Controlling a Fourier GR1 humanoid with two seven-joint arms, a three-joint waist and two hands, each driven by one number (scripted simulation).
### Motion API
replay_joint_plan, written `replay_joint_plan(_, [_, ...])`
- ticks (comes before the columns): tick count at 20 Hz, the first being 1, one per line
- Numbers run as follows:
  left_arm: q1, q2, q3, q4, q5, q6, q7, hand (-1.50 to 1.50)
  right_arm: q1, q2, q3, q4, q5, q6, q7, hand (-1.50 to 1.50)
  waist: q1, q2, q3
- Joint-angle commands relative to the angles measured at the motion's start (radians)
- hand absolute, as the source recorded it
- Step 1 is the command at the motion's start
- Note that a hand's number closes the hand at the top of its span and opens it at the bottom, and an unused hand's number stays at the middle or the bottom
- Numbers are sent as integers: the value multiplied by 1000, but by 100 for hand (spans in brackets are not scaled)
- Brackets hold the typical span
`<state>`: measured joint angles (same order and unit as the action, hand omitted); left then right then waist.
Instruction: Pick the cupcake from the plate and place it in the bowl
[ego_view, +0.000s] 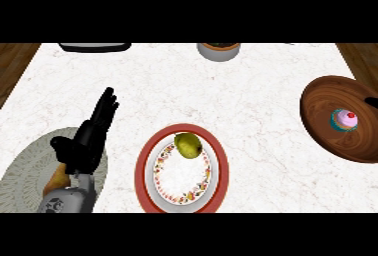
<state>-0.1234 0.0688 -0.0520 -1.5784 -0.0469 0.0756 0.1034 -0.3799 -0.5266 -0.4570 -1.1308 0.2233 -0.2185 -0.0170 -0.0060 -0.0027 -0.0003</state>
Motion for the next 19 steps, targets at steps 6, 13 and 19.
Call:
replay_joint_plan(6, [-30,-17,6,36,-5,1,-8,0,153,-24,-150,-130,-252,183,-5,-150,-1,2,0])
replay_joint_plan(13, [3,4,35,69,11,-35,-64,0,359,51,-195,-261,-349,305,-85,-150,-1,2,0])
replay_joint_plan(19, [-53,-16,20,2,-14,-7,42,0,423,63,-207,-321,-359,351,-68,-150,2,2,0])
